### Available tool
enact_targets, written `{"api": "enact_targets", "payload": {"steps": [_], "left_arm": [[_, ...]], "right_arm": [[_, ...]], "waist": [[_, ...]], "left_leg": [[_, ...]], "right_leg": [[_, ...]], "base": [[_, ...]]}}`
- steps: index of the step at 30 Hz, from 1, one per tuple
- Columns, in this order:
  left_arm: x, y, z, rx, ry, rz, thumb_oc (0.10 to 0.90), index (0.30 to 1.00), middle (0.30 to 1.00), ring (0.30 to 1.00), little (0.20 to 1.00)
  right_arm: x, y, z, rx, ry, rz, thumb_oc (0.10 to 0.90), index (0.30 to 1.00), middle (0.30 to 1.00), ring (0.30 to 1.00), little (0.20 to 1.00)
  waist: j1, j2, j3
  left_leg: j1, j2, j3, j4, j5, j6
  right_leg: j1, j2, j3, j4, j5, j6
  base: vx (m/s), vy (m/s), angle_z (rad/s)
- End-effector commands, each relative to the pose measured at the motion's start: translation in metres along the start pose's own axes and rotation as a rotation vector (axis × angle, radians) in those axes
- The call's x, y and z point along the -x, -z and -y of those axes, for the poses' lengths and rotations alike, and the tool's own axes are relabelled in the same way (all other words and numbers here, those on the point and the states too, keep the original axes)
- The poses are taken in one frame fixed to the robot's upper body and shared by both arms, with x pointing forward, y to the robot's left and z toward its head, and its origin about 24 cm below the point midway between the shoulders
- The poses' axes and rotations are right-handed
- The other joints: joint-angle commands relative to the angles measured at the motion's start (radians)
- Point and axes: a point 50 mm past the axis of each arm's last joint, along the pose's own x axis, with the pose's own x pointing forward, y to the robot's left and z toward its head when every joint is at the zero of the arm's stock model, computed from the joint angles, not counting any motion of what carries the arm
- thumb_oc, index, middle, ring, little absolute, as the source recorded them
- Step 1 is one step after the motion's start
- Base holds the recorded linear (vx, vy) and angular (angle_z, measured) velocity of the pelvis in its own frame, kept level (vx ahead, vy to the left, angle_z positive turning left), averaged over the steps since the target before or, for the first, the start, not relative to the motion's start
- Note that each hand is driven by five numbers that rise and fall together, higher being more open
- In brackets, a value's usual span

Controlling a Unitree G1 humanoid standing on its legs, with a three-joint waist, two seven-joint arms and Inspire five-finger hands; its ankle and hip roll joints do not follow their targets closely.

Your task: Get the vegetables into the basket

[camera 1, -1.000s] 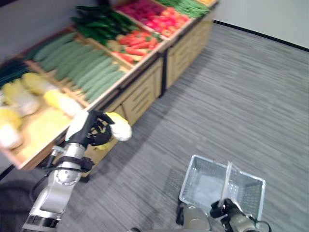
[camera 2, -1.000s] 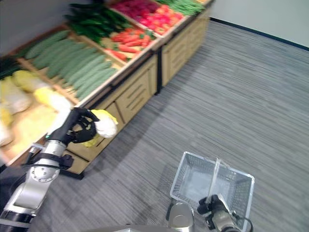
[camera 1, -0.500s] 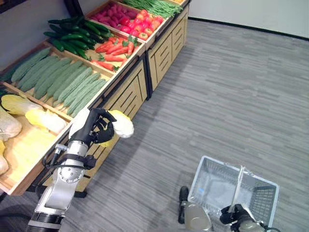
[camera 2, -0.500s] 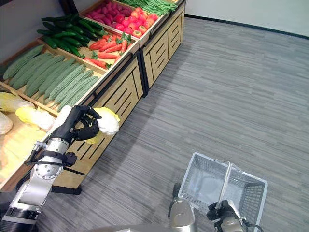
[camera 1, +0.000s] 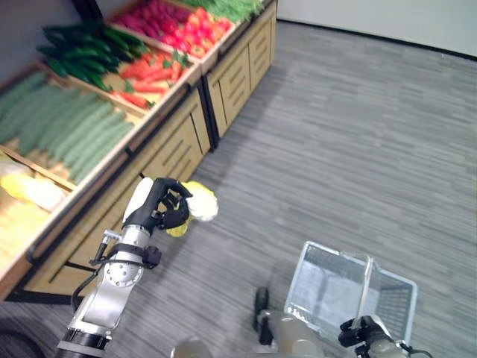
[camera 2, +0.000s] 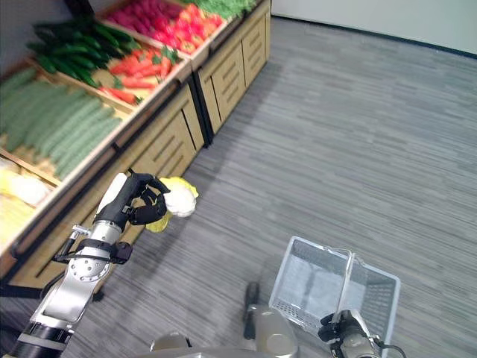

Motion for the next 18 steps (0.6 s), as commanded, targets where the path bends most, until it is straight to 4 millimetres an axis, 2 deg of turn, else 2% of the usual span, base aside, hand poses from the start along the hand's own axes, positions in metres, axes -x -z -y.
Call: {"api": "enact_targets", "payload": {"steps": [1, 2, 3, 4, 5, 8, 10, 13, 18], "left_arm": [[-0.007, -0.038, -0.039, -0.054, -0.174, 0.219, 0.400, 0.300, 0.300, 0.300, 0.300], [-0.006, -0.039, -0.039, -0.050, -0.181, 0.226, 0.400, 0.300, 0.300, 0.300, 0.300], [-0.006, -0.038, -0.043, -0.083, -0.208, 0.225, 0.400, 0.300, 0.300, 0.300, 0.300], [-0.002, -0.035, -0.045, -0.084, -0.206, 0.213, 0.400, 0.300, 0.300, 0.300, 0.300], [-0.002, -0.038, -0.047, -0.085, -0.208, 0.227, 0.400, 0.300, 0.300, 0.300, 0.300], [-0.004, -0.041, -0.050, -0.098, -0.213, 0.247, 0.400, 0.300, 0.300, 0.300, 0.300], [-0.009, -0.046, -0.058, -0.125, -0.249, 0.266, 0.400, 0.300, 0.300, 0.300, 0.300], [-0.011, -0.048, -0.061, -0.136, -0.269, 0.272, 0.400, 0.300, 0.300, 0.300, 0.300], [-0.009, -0.045, -0.060, -0.147, -0.258, 0.252, 0.400, 0.300, 0.300, 0.300, 0.300]], "right_arm": [[0.007, 0.042, 0.003, 0.149, 0.005, -0.065, 0.400, 0.300, 0.300, 0.300, 0.300], [0.006, 0.038, 0.004, 0.161, 0.008, -0.050, 0.400, 0.300, 0.300, 0.300, 0.300], [0.005, 0.032, 0.004, 0.183, 0.007, -0.034, 0.400, 0.300, 0.300, 0.300, 0.300], [0.006, 0.030, -0.005, 0.175, -0.011, -0.029, 0.400, 0.300, 0.300, 0.300, 0.300], [0.005, 0.025, -0.006, 0.148, -0.007, -0.019, 0.400, 0.300, 0.300, 0.300, 0.300], [0.004, 0.017, -0.008, 0.120, -0.004, 0.001, 0.400, 0.300, 0.300, 0.300, 0.300], [0.004, 0.001, -0.013, 0.089, -0.008, 0.044, 0.400, 0.300, 0.300, 0.300, 0.300], [0.005, -0.004, -0.019, 0.076, -0.022, 0.057, 0.400, 0.300, 0.300, 0.300, 0.300], [0.005, -0.009, -0.022, 0.046, -0.027, 0.061, 0.400, 0.300, 0.300, 0.300, 0.300]], "waist": [[-0.008, -0.013, -0.008], [0.014, -0.014, 0.003], [0.033, -0.015, 0.018], [0.031, -0.023, 0.006], [0.026, -0.036, 0.008], [0.023, -0.052, 0.011], [0.021, -0.075, 0.011], [0.020, -0.089, 0.012], [0.017, -0.096, -0.005]], "left_leg": [[0.009, -0.016, 0.063, -0.075, 0.193, -0.030], [-0.017, -0.033, -0.011, -0.112, 0.223, -0.035], [-0.035, -0.048, -0.094, -0.125, 0.232, -0.040], [-0.009, -0.039, -0.071, -0.120, 0.195, -0.020], [-0.016, -0.060, -0.059, -0.102, 0.179, -0.004], [-0.029, -0.075, -0.035, -0.084, 0.163, 0.013], [-0.027, -0.106, 0.014, -0.077, 0.136, 0.047], [-0.011, -0.138, 0.058, -0.076, 0.111, 0.067], [0.030, -0.167, 0.109, -0.068, 0.072, 0.087]], "right_leg": [[0.242, -0.082, 0.103, -0.261, 0.099, 0.130], [0.248, -0.076, 0.132, -0.264, 0.094, 0.131], [0.249, -0.071, 0.188, -0.255, 0.087, 0.135], [0.247, -0.069, 0.233, -0.260, 0.078, 0.144], [0.235, -0.087, 0.262, -0.271, 0.100, 0.150], [0.212, -0.105, 0.297, -0.277, 0.117, 0.164], [0.181, -0.134, 0.346, -0.274, 0.141, 0.185], [0.157, -0.161, 0.376, -0.275, 0.173, 0.215], [0.147, -0.180, 0.397, -0.273, 0.221, 0.244]], "base": [[0.20, 0.158, -0.92], [0.26, 0.174, -1.08], [0.31, 0.236, -1.39], [0.27, 0.328, -1.84], [0.15, 0.330, -1.59], [0.05, 0.215, -1.21], [0.09, 0.321, -0.58], [0.05, 0.270, -0.62], [0.04, 0.126, -0.37]]}}
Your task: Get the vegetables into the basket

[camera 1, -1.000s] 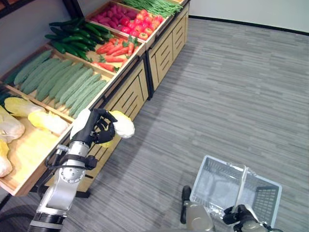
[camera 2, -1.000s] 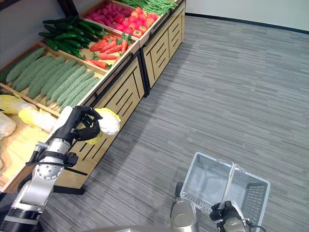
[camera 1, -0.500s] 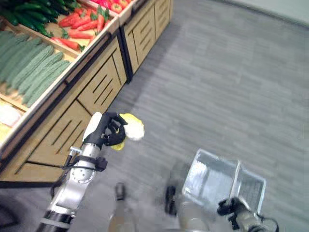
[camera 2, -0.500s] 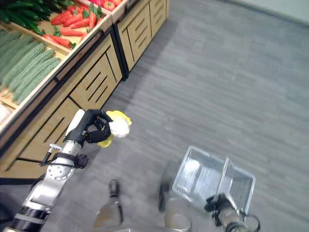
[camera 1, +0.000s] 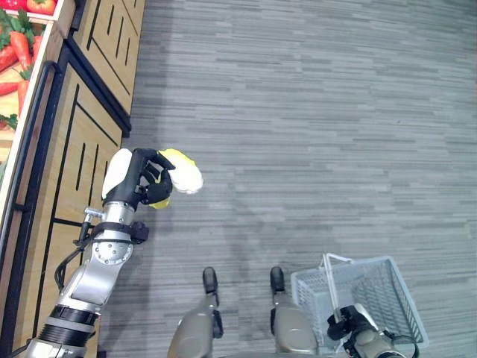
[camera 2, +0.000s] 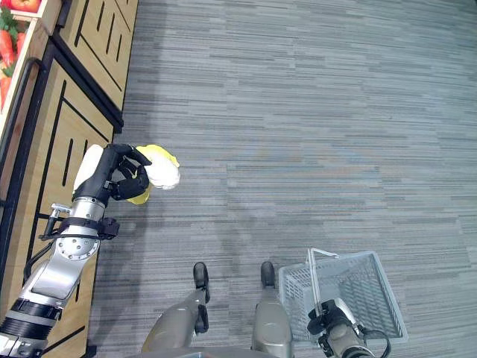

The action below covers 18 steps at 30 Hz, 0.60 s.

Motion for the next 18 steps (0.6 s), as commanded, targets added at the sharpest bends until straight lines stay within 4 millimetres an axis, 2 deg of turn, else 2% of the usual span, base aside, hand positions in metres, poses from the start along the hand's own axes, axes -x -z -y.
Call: {"api": "enact_targets", "payload": {"steps": [1, 4, 5, 8, 9, 10, 11, 13, 16, 18], "left_arm": [[0.004, -0.036, -0.022, 0.017, -0.109, 0.198, 0.400, 0.300, 0.300, 0.300, 0.300], [0.008, -0.030, -0.019, 0.015, -0.079, 0.172, 0.400, 0.300, 0.300, 0.300, 0.300], [0.011, -0.025, -0.016, 0.004, -0.052, 0.146, 0.400, 0.300, 0.300, 0.300, 0.300], [0.012, -0.018, -0.010, -0.013, -0.017, 0.110, 0.400, 0.300, 0.300, 0.300, 0.300], [0.013, -0.014, -0.004, -0.001, 0.001, 0.086, 0.400, 0.300, 0.300, 0.300, 0.300], [0.012, -0.014, -0.004, 0.000, 0.001, 0.086, 0.400, 0.300, 0.300, 0.300, 0.300], [0.012, -0.008, 0.005, 0.010, 0.031, 0.055, 0.400, 0.300, 0.300, 0.300, 0.300], [0.011, -0.005, 0.014, 0.019, 0.069, 0.032, 0.400, 0.300, 0.300, 0.300, 0.300], [0.010, -0.002, 0.025, 0.026, 0.108, 0.011, 0.400, 0.300, 0.300, 0.300, 0.300], [0.007, 0.003, 0.041, 0.013, 0.165, -0.023, 0.400, 0.300, 0.300, 0.300, 0.300]], "right_arm": [[-0.001, -0.008, 0.008, -0.059, 0.029, 0.027, 0.400, 0.300, 0.300, 0.300, 0.300], [-0.003, -0.023, 0.014, -0.075, 0.046, 0.073, 0.400, 0.300, 0.300, 0.300, 0.300], [-0.003, -0.042, 0.021, -0.083, 0.068, 0.131, 0.400, 0.300, 0.300, 0.300, 0.300], [-0.002, -0.062, 0.032, -0.072, 0.100, 0.203, 0.400, 0.300, 0.300, 0.300, 0.300], [-0.001, -0.072, 0.038, -0.068, 0.119, 0.237, 0.400, 0.300, 0.300, 0.300, 0.300], [-0.001, -0.071, 0.039, -0.067, 0.120, 0.236, 0.400, 0.300, 0.300, 0.300, 0.300], [0.002, -0.089, 0.052, -0.061, 0.160, 0.293, 0.400, 0.300, 0.300, 0.300, 0.300], [0.005, -0.103, 0.064, -0.057, 0.193, 0.340, 0.400, 0.300, 0.300, 0.300, 0.300], [0.007, -0.111, 0.070, -0.055, 0.205, 0.365, 0.400, 0.300, 0.300, 0.300, 0.300], [0.013, -0.132, 0.082, -0.034, 0.235, 0.427, 0.400, 0.300, 0.300, 0.300, 0.300]], "waist": [[0.010, -0.013, -0.097], [0.010, -0.015, -0.100], [0.025, -0.013, -0.093], [0.023, -0.011, -0.103], [0.019, -0.010, -0.108], [0.020, -0.009, -0.107], [0.020, -0.001, -0.115], [0.012, 0.006, -0.125], [0.010, 0.017, -0.138], [0.008, 0.034, -0.163]], "left_leg": [[-0.044, 0.056, -0.016, 0.100, -0.072, -0.053], [-0.014, 0.056, 0.021, 0.117, -0.096, -0.047], [0.015, 0.069, 0.051, 0.127, -0.109, -0.046], [0.042, 0.074, 0.073, 0.119, -0.106, -0.049], [0.053, 0.074, 0.077, 0.110, -0.103, -0.052], [0.055, 0.073, 0.077, 0.107, -0.101, -0.052], [0.068, 0.069, 0.081, 0.093, -0.097, -0.055], [0.074, 0.067, 0.080, 0.082, -0.089, -0.059], [0.080, 0.069, 0.073, 0.071, -0.081, -0.062], [0.090, 0.079, 0.059, 0.058, -0.068, -0.071]], "right_leg": [[-0.036, -0.006, 0.052, 0.030, -0.021, 0.066], [-0.040, -0.007, 0.052, 0.033, 0.000, 0.075], [-0.041, -0.011, 0.000, 0.051, 0.010, 0.071], [-0.035, -0.013, -0.027, 0.056, 0.014, 0.070], [-0.031, -0.016, -0.030, 0.053, 0.019, 0.069], [-0.029, -0.016, -0.030, 0.051, 0.020, 0.069], [-0.021, -0.022, -0.042, 0.038, 0.012, 0.068], [-0.017, -0.026, -0.039, 0.030, 0.005, 0.065], [-0.010, -0.025, -0.042, 0.023, -0.007, 0.058], [0.009, -0.019, -0.052, 0.015, -0.029, 0.042]], "base": [[0.03, 0.096, -0.37], [0.02, 0.068, -0.42], [0.00, 0.018, -0.82], [0.00, 0.003, -0.56], [0.01, 0.003, -0.25], [-0.02, 0.001, -0.24], [-0.03, 0.008, -0.24], [-0.03, -0.011, -0.17], [0.00, -0.032, 0.07], [0.05, -0.093, 0.09]]}}
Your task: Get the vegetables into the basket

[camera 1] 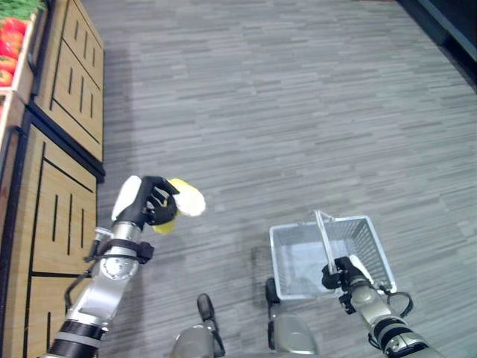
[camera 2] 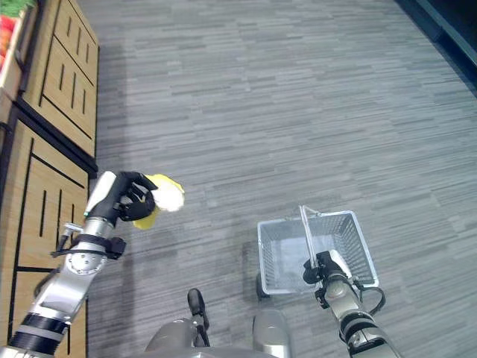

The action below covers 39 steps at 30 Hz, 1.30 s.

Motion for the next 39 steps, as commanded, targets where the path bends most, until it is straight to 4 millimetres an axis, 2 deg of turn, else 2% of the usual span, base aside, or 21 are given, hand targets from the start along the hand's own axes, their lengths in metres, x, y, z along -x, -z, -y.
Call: {"api": "enact_targets", "payload": {"steps": [1, 3, 4, 7, 8, 11, 13, 20, 28, 30, 34, 35, 36, 37, 39], "left_arm": [[-0.014, -0.029, -0.006, -0.059, -0.031, 0.148, 0.400, 0.300, 0.300, 0.300, 0.300], [-0.019, -0.023, 0.001, -0.099, -0.014, 0.109, 0.400, 0.300, 0.300, 0.300, 0.300], [-0.021, -0.023, 0.003, -0.093, -0.015, 0.103, 0.400, 0.300, 0.300, 0.300, 0.300], [-0.024, -0.012, 0.009, -0.167, 0.002, 0.045, 0.400, 0.300, 0.300, 0.300, 0.300], [-0.028, -0.007, 0.018, -0.211, 0.035, 0.016, 0.400, 0.300, 0.300, 0.300, 0.300], [-0.032, -0.008, 0.026, -0.276, 0.072, 0.022, 0.400, 0.300, 0.300, 0.300, 0.300], [-0.037, -0.013, 0.042, -0.329, 0.116, 0.045, 0.400, 0.300, 0.300, 0.300, 0.300], [-0.045, -0.021, 0.065, -0.384, 0.189, 0.064, 0.400, 0.300, 0.300, 0.300, 0.300], [-0.043, -0.014, 0.105, -0.445, 0.336, 0.032, 0.400, 0.300, 0.300, 0.300, 0.300], [-0.042, -0.016, 0.121, -0.456, 0.390, 0.031, 0.400, 0.300, 0.300, 0.300, 0.300], [-0.042, -0.016, 0.135, -0.490, 0.427, 0.026, 0.400, 0.300, 0.300, 0.300, 0.300], [-0.042, -0.016, 0.135, -0.489, 0.427, 0.027, 0.400, 0.300, 0.300, 0.300, 0.300], [-0.042, -0.004, 0.126, -0.493, 0.408, -0.019, 0.400, 0.300, 0.300, 0.300, 0.300], [-0.040, -0.007, 0.128, -0.502, 0.429, 0.011, 0.400, 0.300, 0.300, 0.300, 0.300], [-0.041, -0.017, 0.133, -0.507, 0.438, 0.055, 0.400, 0.300, 0.300, 0.300, 0.300]], "right_arm": [[-0.006, -0.049, 0.028, -0.009, 0.096, 0.162, 0.400, 0.300, 0.300, 0.300, 0.300], [-0.004, -0.080, 0.039, -0.020, 0.129, 0.263, 0.400, 0.300, 0.300, 0.300, 0.300], [-0.003, -0.085, 0.041, -0.015, 0.138, 0.281, 0.400, 0.300, 0.300, 0.300, 0.300], [0.008, -0.119, 0.045, -0.015, 0.149, 0.425, 0.400, 0.300, 0.300, 0.300, 0.300], [0.019, -0.140, 0.042, -0.016, 0.139, 0.521, 0.400, 0.300, 0.300, 0.300, 0.300], [0.034, -0.164, 0.033, 0.030, 0.090, 0.647, 0.400, 0.300, 0.300, 0.300, 0.300], [0.046, -0.183, 0.022, 0.077, 0.044, 0.737, 0.400, 0.300, 0.300, 0.300, 0.300], [0.052, -0.201, 0.009, 0.232, 0.016, 0.795, 0.400, 0.300, 0.300, 0.300, 0.300], [0.039, -0.199, -0.011, 0.358, -0.011, 0.714, 0.400, 0.300, 0.300, 0.300, 0.300], [0.043, -0.209, -0.018, 0.375, -0.034, 0.750, 0.400, 0.300, 0.300, 0.300, 0.300], [0.060, -0.231, -0.029, 0.390, -0.066, 0.863, 0.400, 0.300, 0.300, 0.300, 0.300], [0.061, -0.231, -0.028, 0.390, -0.065, 0.863, 0.400, 0.300, 0.300, 0.300, 0.300], [0.065, -0.239, -0.020, 0.398, -0.038, 0.890, 0.400, 0.300, 0.300, 0.300, 0.300], [0.077, -0.245, -0.021, 0.399, -0.051, 0.959, 0.400, 0.300, 0.300, 0.300, 0.300], [0.087, -0.251, -0.024, 0.402, -0.071, 1.015, 0.400, 0.300, 0.300, 0.300, 0.300]], "waist": [[0.015, -0.008, -0.107], [0.014, 0.009, -0.121], [0.014, 0.015, -0.123], [0.016, 0.040, -0.138], [0.009, 0.056, -0.148], [-0.004, 0.075, -0.161], [-0.014, 0.098, -0.170], [-0.033, 0.134, -0.176], [-0.049, 0.192, -0.173], [-0.061, 0.218, -0.171], [-0.077, 0.237, -0.164], [-0.077, 0.238, -0.163], [-0.075, 0.244, -0.164], [-0.085, 0.252, -0.162], [-0.094, 0.260, -0.160]], "left_leg": [[-0.042, 0.023, -0.079, 0.076, -0.044, -0.023], [-0.032, 0.035, -0.090, 0.060, -0.028, -0.035], [-0.029, 0.040, -0.095, 0.056, -0.024, -0.038], [-0.017, 0.062, -0.094, 0.039, 0.002, -0.057], [-0.011, 0.071, -0.089, 0.019, 0.021, -0.068], [-0.003, 0.081, -0.081, 0.013, 0.028, -0.078], [0.005, 0.088, -0.070, 0.011, 0.031, -0.085], [0.009, 0.091, -0.065, 0.012, 0.035, -0.093], [0.004, 0.087, -0.068, 0.013, 0.036, -0.096], [0.001, 0.081, -0.069, 0.011, 0.037, -0.098], [-0.003, 0.077, -0.062, 0.010, 0.040, -0.099], [-0.004, 0.077, -0.061, 0.010, 0.040, -0.099], [-0.003, 0.077, -0.058, 0.009, 0.040, -0.100], [0.000, 0.076, -0.051, 0.009, 0.038, -0.100], [0.002, 0.074, -0.045, 0.008, 0.036, -0.100]], "right_leg": [[-0.057, -0.070, -0.012, 0.075, -0.034, 0.055], [-0.036, -0.059, -0.024, 0.063, -0.044, 0.045], [-0.032, -0.055, -0.027, 0.060, -0.046, 0.043], [-0.008, -0.035, -0.050, 0.045, -0.059, 0.032], [0.000, -0.027, -0.067, 0.047, -0.067, 0.027], [0.010, -0.022, -0.073, 0.042, -0.073, 0.023], [0.021, -0.017, -0.074, 0.030, -0.074, 0.020], [0.026, -0.013, -0.058, 0.016, -0.073, 0.010], [0.019, -0.015, -0.048, 0.016, -0.076, 0.004], [0.014, -0.018, -0.044, 0.016, -0.077, 0.003], [0.001, -0.018, -0.032, 0.016, -0.073, 0.003], [0.000, -0.018, -0.032, 0.016, -0.072, 0.003], [-0.002, -0.019, -0.030, 0.015, -0.072, 0.003], [-0.004, -0.019, -0.023, 0.015, -0.070, 0.004], [-0.008, -0.019, -0.016, 0.015, -0.069, 0.004]], "base": [[0.04, -0.140, 0.31], [0.03, -0.124, 0.38], [0.04, -0.123, 0.16], [0.02, -0.139, 0.11], [0.01, -0.125, 0.07], [0.02, -0.087, 0.01], [0.03, -0.065, -0.01], [0.00, -0.030, -0.03], [0.00, -0.001, -0.01], [0.00, 0.038, -0.01], [0.01, 0.003, -0.04], [0.01, 0.008, -0.05], [0.00, 0.000, 0.00], [0.03, 0.013, -0.07], [0.02, 0.013, -0.13]]}}
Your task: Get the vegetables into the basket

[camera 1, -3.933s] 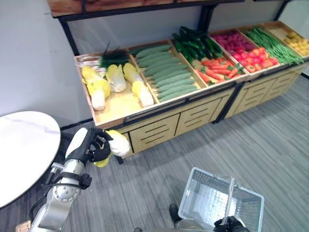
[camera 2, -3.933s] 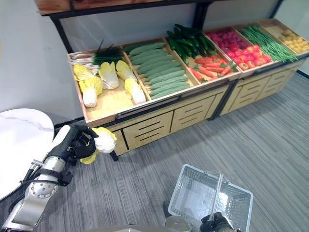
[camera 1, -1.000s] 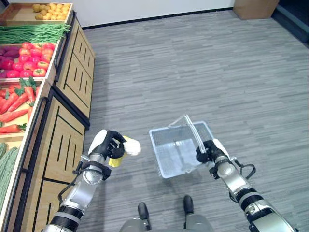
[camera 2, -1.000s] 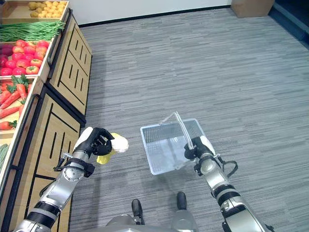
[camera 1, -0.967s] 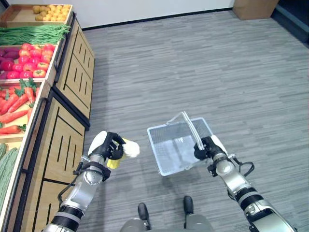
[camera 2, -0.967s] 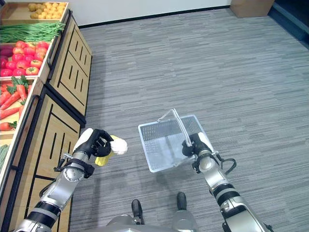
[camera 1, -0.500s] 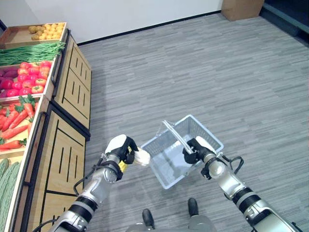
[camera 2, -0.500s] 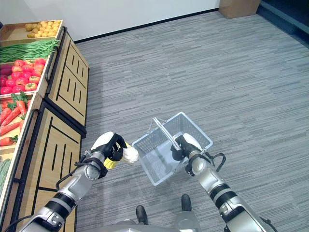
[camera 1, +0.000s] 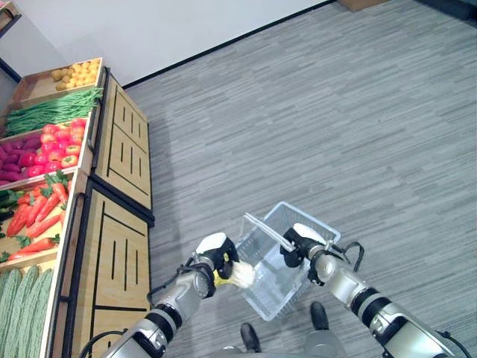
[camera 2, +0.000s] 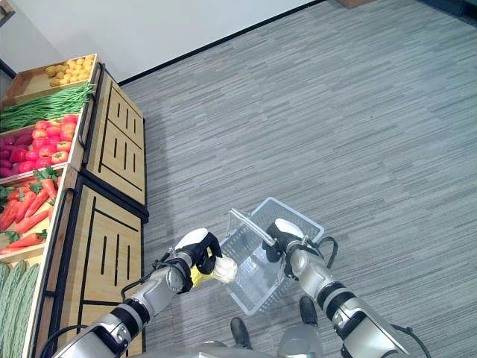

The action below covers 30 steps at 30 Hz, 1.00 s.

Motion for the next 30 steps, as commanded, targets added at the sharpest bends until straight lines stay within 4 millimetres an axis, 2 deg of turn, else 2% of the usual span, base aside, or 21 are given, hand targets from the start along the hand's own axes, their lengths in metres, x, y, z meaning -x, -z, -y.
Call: {"api": "enact_targets", "payload": {"steps": [1, 9, 17, 18, 19, 20, 21, 23, 30], "left_arm": [[-0.014, -0.020, -0.051, -0.186, -0.138, 0.094, 0.400, 0.300, 0.300, 0.300, 0.300], [-0.010, -0.035, -0.057, -0.226, -0.124, 0.186, 0.400, 0.300, 0.300, 0.300, 0.300], [-0.010, -0.039, -0.054, -0.266, -0.097, 0.206, 0.400, 0.300, 0.300, 0.300, 0.300], [-0.029, -0.056, -0.052, -0.376, -0.064, 0.176, 0.400, 0.300, 0.300, 0.300, 0.300], [-0.031, -0.045, -0.046, -0.366, -0.043, 0.115, 0.555, 0.517, 0.517, 0.517, 0.517], [-0.033, -0.039, -0.044, -0.362, -0.041, 0.085, 0.610, 0.594, 0.594, 0.594, 0.594], [-0.034, -0.033, -0.042, -0.361, -0.037, 0.058, 0.900, 1.000, 1.000, 1.000, 1.000], [-0.035, -0.027, -0.038, -0.366, -0.025, 0.015, 0.900, 1.000, 1.000, 1.000, 1.000], [-0.039, -0.030, -0.041, -0.389, -0.033, 0.000, 0.900, 1.000, 1.000, 1.000, 1.000]], "right_arm": [[0.005, -0.131, 0.062, 0.003, 0.208, 0.523, 0.400, 0.300, 0.300, 0.300, 0.300], [0.020, -0.155, 0.056, -0.059, 0.117, 0.666, 0.400, 0.300, 0.300, 0.300, 0.300], [0.035, -0.173, 0.053, -0.103, 0.054, 0.784, 0.400, 0.300, 0.300, 0.300, 0.300], [0.032, -0.178, 0.037, -0.111, -0.013, 0.793, 0.400, 0.300, 0.300, 0.300, 0.300], [0.032, -0.184, 0.032, -0.073, -0.036, 0.813, 0.400, 0.300, 0.300, 0.300, 0.300], [0.036, -0.197, 0.031, -0.093, -0.056, 0.865, 0.400, 0.300, 0.300, 0.300, 0.300], [0.036, -0.199, 0.026, -0.102, -0.075, 0.872, 0.400, 0.300, 0.300, 0.300, 0.300], [0.037, -0.204, 0.022, -0.090, -0.097, 0.886, 0.400, 0.300, 0.300, 0.300, 0.300], [0.038, -0.215, 0.015, -0.068, -0.128, 0.909, 0.400, 0.300, 0.300, 0.300, 0.300]], "waist": [[-0.019, -0.033, -0.029], [-0.036, -0.017, -0.024], [-0.043, -0.013, -0.019], [-0.080, -0.019, -0.017], [-0.088, -0.020, -0.016], [-0.094, -0.022, -0.016], [-0.098, -0.024, -0.014], [-0.105, -0.027, -0.013], [-0.112, -0.023, -0.010]], "left_leg": [[0.026, 0.027, -0.020, 0.015, 0.008, -0.070], [0.031, 0.021, -0.008, 0.018, 0.001, -0.070], [0.032, 0.017, 0.000, 0.016, -0.005, -0.068], [0.037, 0.018, 0.009, 0.016, -0.006, -0.070], [0.040, 0.019, 0.017, 0.015, -0.006, -0.070], [0.040, 0.020, 0.024, 0.016, -0.006, -0.071], [0.040, 0.021, 0.028, 0.016, -0.006, -0.072], [0.040, 0.022, 0.034, 0.016, -0.005, -0.073], [0.042, 0.022, 0.040, 0.015, -0.006, -0.073]], "right_leg": [[0.000, -0.061, 0.012, 0.021, -0.028, 0.043], [-0.003, -0.064, 0.022, 0.020, -0.027, 0.047], [-0.008, -0.069, 0.025, 0.021, -0.023, 0.050], [-0.011, -0.065, 0.034, 0.024, -0.024, 0.051], [-0.016, -0.063, 0.039, 0.025, -0.021, 0.051], [-0.020, -0.062, 0.045, 0.028, -0.019, 0.051], [-0.022, -0.061, 0.049, 0.029, -0.019, 0.052], [-0.026, -0.061, 0.055, 0.031, -0.019, 0.052], [-0.030, -0.061, 0.064, 0.033, -0.020, 0.051]], "base": [[0.01, 0.004, -0.11], [0.02, -0.003, -0.06], [0.00, -0.001, -0.02], [0.03, 0.021, 0.07], [0.00, 0.000, 0.00], [0.00, 0.021, -0.12], [-0.01, 0.008, -0.32], [-0.01, 0.004, -0.30], [0.00, 0.004, -0.06]]}}
